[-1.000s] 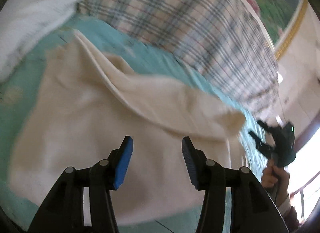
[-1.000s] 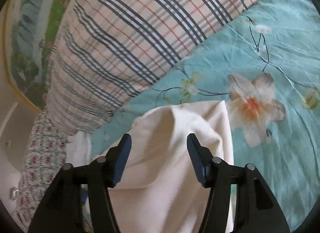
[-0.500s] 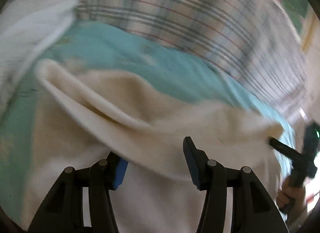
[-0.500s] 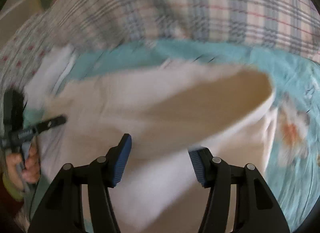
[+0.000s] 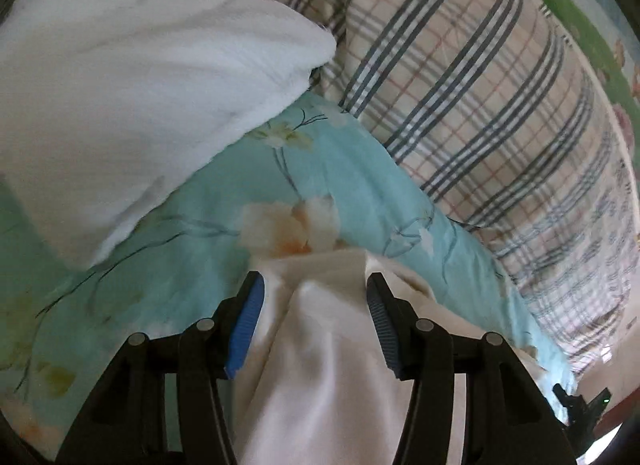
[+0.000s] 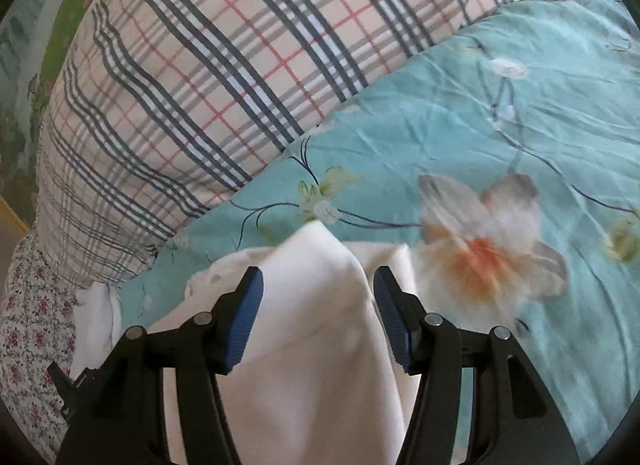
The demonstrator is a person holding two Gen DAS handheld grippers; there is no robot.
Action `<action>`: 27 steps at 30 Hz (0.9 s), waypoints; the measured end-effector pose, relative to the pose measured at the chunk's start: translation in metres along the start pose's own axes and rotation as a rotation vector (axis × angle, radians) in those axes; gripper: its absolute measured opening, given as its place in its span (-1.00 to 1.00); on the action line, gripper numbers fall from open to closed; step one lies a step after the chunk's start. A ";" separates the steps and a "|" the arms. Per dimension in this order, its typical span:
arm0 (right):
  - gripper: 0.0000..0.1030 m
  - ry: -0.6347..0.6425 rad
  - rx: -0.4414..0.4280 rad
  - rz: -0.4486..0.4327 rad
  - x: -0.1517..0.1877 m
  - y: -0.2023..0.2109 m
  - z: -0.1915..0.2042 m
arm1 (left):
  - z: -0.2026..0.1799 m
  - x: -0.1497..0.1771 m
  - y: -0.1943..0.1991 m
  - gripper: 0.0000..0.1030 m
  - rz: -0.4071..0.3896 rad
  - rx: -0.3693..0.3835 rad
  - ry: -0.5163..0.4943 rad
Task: Fold large clothes
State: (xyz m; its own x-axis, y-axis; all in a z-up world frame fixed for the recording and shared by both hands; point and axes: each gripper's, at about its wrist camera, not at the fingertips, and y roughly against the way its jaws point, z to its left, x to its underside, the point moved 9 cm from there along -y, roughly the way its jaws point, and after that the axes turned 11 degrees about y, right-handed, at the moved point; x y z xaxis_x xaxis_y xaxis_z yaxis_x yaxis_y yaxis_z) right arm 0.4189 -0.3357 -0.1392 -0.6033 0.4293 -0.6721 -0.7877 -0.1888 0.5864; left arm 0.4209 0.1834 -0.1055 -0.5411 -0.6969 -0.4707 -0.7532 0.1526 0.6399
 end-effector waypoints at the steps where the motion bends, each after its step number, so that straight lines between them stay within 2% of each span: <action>1: 0.13 -0.001 -0.009 -0.005 0.005 0.012 0.001 | -0.001 0.007 0.010 0.04 0.005 0.009 -0.010; 3: 0.13 0.007 -0.029 -0.010 0.014 0.027 0.007 | 0.000 0.025 0.034 0.07 0.013 0.028 -0.036; 5: 0.13 0.024 -0.050 -0.004 0.028 0.037 0.015 | -0.001 0.054 0.060 0.20 0.028 0.060 -0.050; 10: 0.13 0.092 -0.136 0.029 0.078 0.055 0.047 | 0.011 0.122 0.104 0.34 0.093 0.117 0.005; 13: 0.13 0.139 -0.154 0.072 0.110 0.059 0.064 | 0.023 0.157 0.111 0.34 0.151 0.108 0.044; 16: 0.13 0.183 -0.175 0.104 0.136 0.062 0.081 | 0.032 0.178 0.105 0.34 0.196 0.104 0.095; 18: 0.10 0.207 -0.171 0.111 0.146 0.065 0.090 | 0.036 0.185 0.095 0.34 0.222 0.105 0.141; 20: 0.09 0.229 -0.171 0.110 0.151 0.068 0.098 | 0.035 0.185 0.083 0.47 0.229 0.128 0.184; 24: 0.09 0.249 -0.194 0.124 0.158 0.067 0.109 | 0.029 0.167 0.063 0.58 0.189 0.140 0.212; 27: 0.09 0.252 -0.200 0.129 0.160 0.062 0.114 | 0.027 0.150 0.048 0.54 0.138 0.148 0.238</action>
State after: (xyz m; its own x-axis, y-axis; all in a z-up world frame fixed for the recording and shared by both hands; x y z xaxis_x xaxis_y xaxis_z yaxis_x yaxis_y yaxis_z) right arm 0.2876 -0.1785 -0.1587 -0.6914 0.1642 -0.7035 -0.6971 -0.4073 0.5901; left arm 0.2940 0.1051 -0.1615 -0.5522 -0.8045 -0.2188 -0.7347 0.3455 0.5838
